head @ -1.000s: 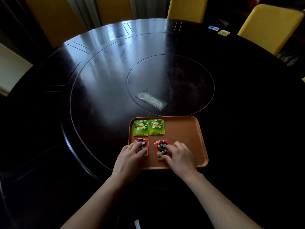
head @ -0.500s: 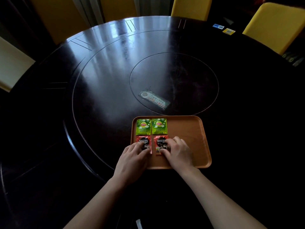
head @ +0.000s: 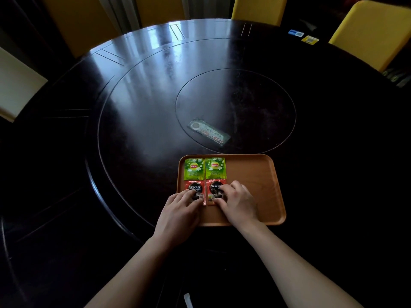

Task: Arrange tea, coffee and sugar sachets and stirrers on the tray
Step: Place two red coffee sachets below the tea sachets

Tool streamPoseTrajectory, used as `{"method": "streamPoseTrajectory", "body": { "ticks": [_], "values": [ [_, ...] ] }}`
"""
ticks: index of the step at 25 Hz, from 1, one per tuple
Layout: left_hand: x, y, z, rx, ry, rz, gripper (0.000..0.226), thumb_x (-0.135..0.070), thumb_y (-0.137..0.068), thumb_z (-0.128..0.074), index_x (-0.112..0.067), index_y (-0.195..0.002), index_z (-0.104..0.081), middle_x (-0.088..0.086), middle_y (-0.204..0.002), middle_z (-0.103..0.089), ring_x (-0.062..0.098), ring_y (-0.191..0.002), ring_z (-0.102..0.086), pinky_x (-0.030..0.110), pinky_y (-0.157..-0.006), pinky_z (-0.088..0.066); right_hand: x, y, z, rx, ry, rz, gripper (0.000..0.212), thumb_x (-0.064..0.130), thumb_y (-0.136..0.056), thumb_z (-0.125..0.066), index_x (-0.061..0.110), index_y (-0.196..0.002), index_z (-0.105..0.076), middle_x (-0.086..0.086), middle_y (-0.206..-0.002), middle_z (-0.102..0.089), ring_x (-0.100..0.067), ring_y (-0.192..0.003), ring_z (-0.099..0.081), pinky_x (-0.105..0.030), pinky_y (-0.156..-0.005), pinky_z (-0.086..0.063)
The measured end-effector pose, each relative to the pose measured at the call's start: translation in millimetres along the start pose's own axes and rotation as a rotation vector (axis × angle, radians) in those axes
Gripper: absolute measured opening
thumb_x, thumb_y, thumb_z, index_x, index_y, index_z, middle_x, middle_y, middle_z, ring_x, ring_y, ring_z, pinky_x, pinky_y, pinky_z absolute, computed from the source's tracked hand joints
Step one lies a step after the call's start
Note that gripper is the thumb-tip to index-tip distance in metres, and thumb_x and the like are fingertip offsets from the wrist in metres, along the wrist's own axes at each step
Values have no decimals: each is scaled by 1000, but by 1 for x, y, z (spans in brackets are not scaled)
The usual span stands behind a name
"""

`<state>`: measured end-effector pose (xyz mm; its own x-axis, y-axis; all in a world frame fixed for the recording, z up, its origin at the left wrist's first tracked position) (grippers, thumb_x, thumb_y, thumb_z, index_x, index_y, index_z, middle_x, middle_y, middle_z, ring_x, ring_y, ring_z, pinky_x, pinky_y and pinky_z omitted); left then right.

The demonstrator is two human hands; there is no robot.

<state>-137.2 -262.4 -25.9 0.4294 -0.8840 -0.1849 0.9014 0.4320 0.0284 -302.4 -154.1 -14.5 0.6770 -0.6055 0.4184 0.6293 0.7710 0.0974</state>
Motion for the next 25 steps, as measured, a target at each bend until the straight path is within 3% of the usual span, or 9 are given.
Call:
{"method": "streamPoseTrajectory", "body": {
  "ticks": [4, 12, 19, 22, 25],
  "values": [
    [0, 1, -1, -26, 0, -5, 46, -35, -84, -53, -25, -128, -65, 10, -135, -62, 31, -125, -57, 43, -100, -47, 1, -1, 0, -7, -2, 3, 37, 41, -85, -71, 21, -116, -66, -4, -108, -59, -25, -102, -56, -36, -80, -49],
    [0, 0, 0, -42, 34, -3, 44, -32, -83, -68, -24, -125, -66, 12, -132, -62, 33, -121, -59, 45, -96, -50, -4, 1, 0, -39, -30, 12, 37, 39, -86, -71, 21, -118, -66, -4, -107, -61, -24, -102, -57, -35, -78, -48],
    [-10, 9, 11, -101, 110, -4, 48, -36, -82, -46, -19, -121, -68, 11, -122, -65, 34, -113, -60, 44, -93, -52, -13, 21, 9, -75, -64, 65, 23, 32, -86, -72, 21, -105, -70, -2, -99, -65, -24, -97, -60, -36, -78, -51],
    [-29, 34, 13, -127, 217, 19, 36, -28, -83, -56, -18, -115, -69, 7, -111, -65, 31, -101, -60, 42, -85, -51, -23, 53, 23, -93, -119, 111, 20, 27, -83, -74, 17, -101, -71, -5, -92, -66, -27, -90, -63, -37, -77, -52],
    [-61, 81, 0, -128, 304, 30, 31, -16, -84, -66, -16, -114, -69, 4, -104, -64, 27, -92, -60, 41, -80, -50, -47, 112, 37, -69, -243, 71, 19, 24, -86, -72, 16, -103, -72, 1, -87, -66, -19, -85, -64, -33, -74, -52]
  ]
}}
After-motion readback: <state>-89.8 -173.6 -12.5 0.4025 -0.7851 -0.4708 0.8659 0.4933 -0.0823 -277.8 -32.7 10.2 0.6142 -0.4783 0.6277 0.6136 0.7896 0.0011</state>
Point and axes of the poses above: each hand's wrist, its own y-axis away from the middle knuckle, its own z-axis out of the back of the hand, x = y × z, the point moved 1 cm from there along -y, towards the middle knuckle
